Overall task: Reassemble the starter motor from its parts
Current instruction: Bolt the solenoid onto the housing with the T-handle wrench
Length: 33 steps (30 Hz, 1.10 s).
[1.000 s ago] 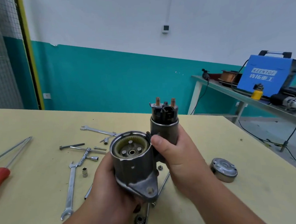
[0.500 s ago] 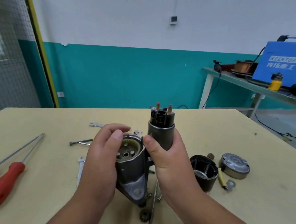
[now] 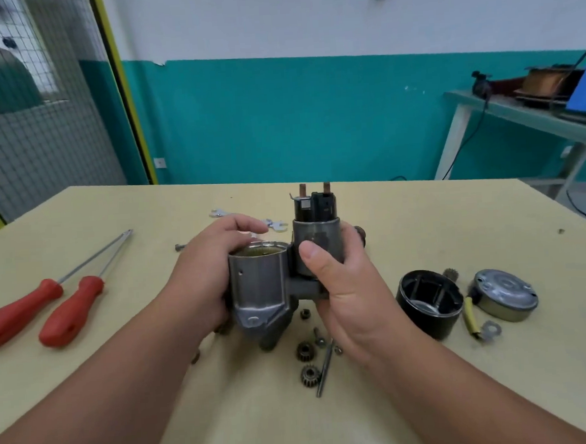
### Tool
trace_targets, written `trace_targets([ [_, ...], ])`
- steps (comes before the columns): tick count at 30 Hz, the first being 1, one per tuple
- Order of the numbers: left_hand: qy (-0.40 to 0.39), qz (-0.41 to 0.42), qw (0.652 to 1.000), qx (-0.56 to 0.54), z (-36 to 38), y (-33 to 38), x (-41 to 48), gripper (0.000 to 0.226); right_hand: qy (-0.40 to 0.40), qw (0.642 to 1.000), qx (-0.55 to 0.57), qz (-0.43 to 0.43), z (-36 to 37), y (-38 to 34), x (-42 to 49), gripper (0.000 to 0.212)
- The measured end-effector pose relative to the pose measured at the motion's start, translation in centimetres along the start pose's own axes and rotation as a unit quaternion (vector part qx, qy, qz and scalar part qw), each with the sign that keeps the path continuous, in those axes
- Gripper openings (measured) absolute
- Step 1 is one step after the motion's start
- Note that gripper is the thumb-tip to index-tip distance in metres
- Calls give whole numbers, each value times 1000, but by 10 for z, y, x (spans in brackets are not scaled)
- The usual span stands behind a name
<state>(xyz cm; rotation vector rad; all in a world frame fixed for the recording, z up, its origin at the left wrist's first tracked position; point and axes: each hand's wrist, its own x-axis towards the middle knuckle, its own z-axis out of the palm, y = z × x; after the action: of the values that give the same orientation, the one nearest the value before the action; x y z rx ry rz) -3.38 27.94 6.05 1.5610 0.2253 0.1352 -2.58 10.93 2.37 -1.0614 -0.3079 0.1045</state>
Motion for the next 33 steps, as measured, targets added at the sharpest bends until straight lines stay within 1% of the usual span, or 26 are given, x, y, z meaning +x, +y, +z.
trace_targets([
  [2, 16, 81, 994, 65, -1, 8, -2, 19, 13, 1000, -25, 10, 1, 3, 0, 46],
  [3, -1, 130, 986, 100, 0, 12, -5, 16, 10, 999, -33, 18, 2, 4, -1, 47],
  [4, -31, 169, 973, 152, 2, 15, -10, 16, 2, 999, -25, 26, 3, 5, -2, 49],
  [6, -70, 206, 937, 273, 5, 16, -16, 29, -16, 998, 29, 48, 6, 4, -4, 51],
  [7, -71, 214, 926, 304, 5, 16, -16, 35, -24, 997, 54, 58, 7, 3, -6, 52],
  [9, -79, 211, 922, 316, 3, 18, -16, 46, -37, 993, 81, 74, 9, 2, -7, 51],
  [11, -104, 194, 920, 325, -2, 21, -12, 56, -51, 990, 95, 90, 10, 1, -8, 50],
  [13, -141, 168, 915, 338, -6, 25, -7, 59, -68, 988, 94, 101, 12, 2, -8, 51],
  [17, -230, 107, 911, 326, -17, 37, 2, 53, -79, 991, 37, 103, 11, 4, -6, 51],
  [20, -289, 91, 902, 307, -23, 46, 10, 62, -72, 990, -83, 91, 9, 8, -8, 45],
  [22, -312, 91, 903, 281, -27, 45, 13, 65, -70, 979, -174, 80, 9, 8, -10, 47],
  [24, -307, 103, 910, 260, -31, 40, 14, 68, -79, 965, -240, 73, 9, 6, -11, 49],
  [27, -297, 116, 920, 230, -36, 35, 13, 67, -100, 933, -344, 47, 14, -11, -12, 31],
  [28, -294, 114, 925, 214, -38, 34, 12, 67, -103, 922, -373, 34, 14, -18, -12, 31],
  [29, -290, 107, 931, 196, -42, 32, 12, 69, -99, 913, -394, 11, 11, -25, -12, 37],
  [30, -282, 98, 938, 174, -45, 31, 12, 70, -80, 910, -407, -17, 5, -31, -11, 46],
  [31, -273, 91, 946, 150, -50, 29, 11, 70, -44, 910, -410, -38, -2, -37, -8, 51],
  [32, -264, 88, 952, 127, -53, 27, 10, 69, -1, 913, -405, -54, -9, -44, -6, 48],
  [33, -254, 90, 957, 106, -56, 24, 9, 68, 37, 912, -404, -62, -17, -50, -3, 39],
])
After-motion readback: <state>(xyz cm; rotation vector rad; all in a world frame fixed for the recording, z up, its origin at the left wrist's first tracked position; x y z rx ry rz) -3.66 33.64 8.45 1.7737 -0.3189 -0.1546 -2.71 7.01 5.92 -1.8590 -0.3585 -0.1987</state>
